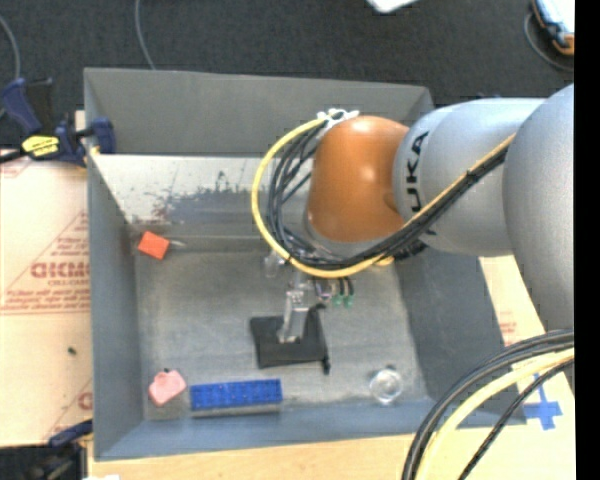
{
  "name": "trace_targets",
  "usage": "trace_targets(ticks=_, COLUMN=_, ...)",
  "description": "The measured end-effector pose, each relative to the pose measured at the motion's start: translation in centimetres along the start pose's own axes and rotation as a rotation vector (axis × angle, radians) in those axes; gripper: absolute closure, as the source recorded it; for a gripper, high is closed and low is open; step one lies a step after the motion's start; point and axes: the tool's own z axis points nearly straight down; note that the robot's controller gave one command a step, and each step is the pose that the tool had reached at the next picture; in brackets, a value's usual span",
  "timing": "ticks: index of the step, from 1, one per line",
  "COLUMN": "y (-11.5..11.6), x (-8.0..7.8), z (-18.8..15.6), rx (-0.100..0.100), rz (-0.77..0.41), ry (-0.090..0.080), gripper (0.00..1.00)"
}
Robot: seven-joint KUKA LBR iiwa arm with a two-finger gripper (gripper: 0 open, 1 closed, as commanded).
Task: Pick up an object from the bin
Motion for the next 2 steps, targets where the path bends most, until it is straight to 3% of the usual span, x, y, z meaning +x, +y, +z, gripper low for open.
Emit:
trace_targets(ticks=1, y=0.9, x=-0.3, z=6.0, rx=-0.005, rz=0.039, ry=-0.002, gripper=0.0)
trace_targets(ticks=2, y=-5.8, x=-0.5, z=5.8, rx=0.0, rz=0.078, ry=-0.002, gripper=1.0)
